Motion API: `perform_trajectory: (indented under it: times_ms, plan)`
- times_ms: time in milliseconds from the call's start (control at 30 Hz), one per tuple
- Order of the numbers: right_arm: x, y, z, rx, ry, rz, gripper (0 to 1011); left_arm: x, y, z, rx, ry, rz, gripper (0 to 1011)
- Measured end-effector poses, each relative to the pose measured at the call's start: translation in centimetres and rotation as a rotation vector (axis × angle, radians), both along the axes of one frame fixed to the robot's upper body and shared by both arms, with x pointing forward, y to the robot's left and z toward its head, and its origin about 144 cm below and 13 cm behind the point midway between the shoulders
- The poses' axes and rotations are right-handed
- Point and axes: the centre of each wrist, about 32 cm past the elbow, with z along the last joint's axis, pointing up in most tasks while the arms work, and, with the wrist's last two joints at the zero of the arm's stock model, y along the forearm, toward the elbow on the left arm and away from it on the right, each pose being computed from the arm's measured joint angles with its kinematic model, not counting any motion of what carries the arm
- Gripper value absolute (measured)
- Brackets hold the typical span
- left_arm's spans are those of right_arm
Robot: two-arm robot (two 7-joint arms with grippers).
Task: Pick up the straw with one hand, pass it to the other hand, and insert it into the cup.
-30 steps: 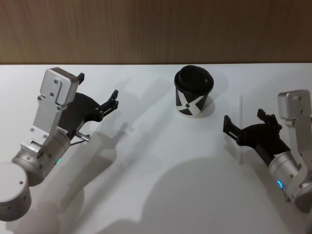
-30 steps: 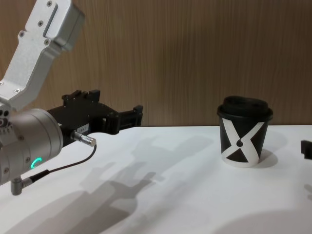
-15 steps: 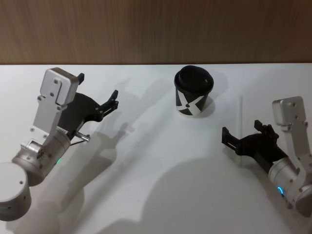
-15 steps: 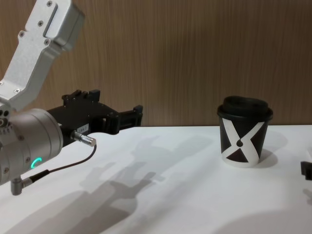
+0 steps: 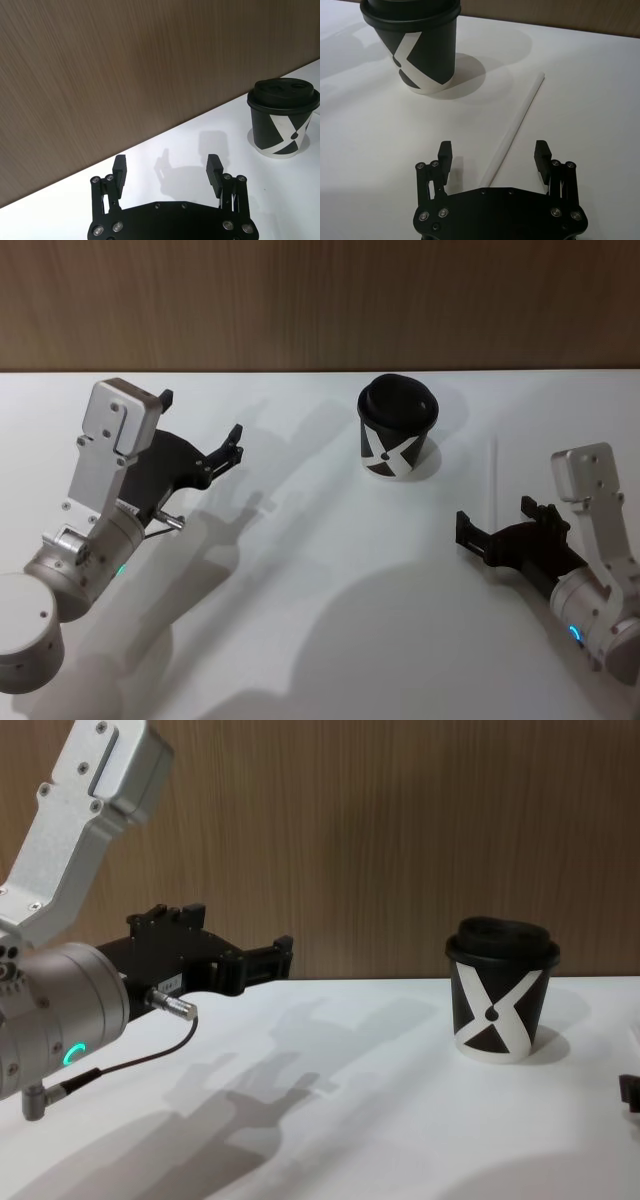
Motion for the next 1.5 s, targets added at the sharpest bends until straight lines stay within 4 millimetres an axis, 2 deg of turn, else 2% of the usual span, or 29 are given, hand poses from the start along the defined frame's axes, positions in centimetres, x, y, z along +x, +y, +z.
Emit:
perform_trajectory:
  times_ms: [900,1133,1167,1267,1300,1367,1400,1433,1500]
  plan:
    - [0.47,0.19,-0.44,-0.017,0.027,-0.016,998,0.00,0.00,0.00,0.000,0.000,0.000,1003]
    - [0.50,0.23,-0.47,-0.022,0.028,-0.016,849,0.00,0.00,0.00,0.000,0.000,0.000,1003]
    - [0.50,0.24,-0.48,-0.022,0.028,-0.016,794,0.00,0.00,0.00,0.000,0.000,0.000,1003]
    - [0.50,0.25,-0.48,-0.023,0.029,-0.016,737,0.00,0.00,0.00,0.000,0.000,0.000,1003]
    - [0.51,0.26,-0.48,-0.023,0.029,-0.016,679,0.00,0.00,0.00,0.000,0.000,0.000,1003]
    - [0.51,0.27,-0.48,-0.024,0.029,-0.015,647,0.00,0.00,0.00,0.000,0.000,0.000,1003]
    - [0.52,0.27,-0.49,-0.024,0.030,-0.015,580,0.00,0.00,0.00,0.000,0.000,0.000,1003]
    - [0.52,0.28,-0.49,-0.025,0.030,-0.015,580,0.00,0.00,0.00,0.000,0.000,0.000,1003]
    - [0.52,0.29,-0.50,-0.025,0.031,-0.015,505,0.00,0.00,0.00,0.000,0.000,0.000,1003]
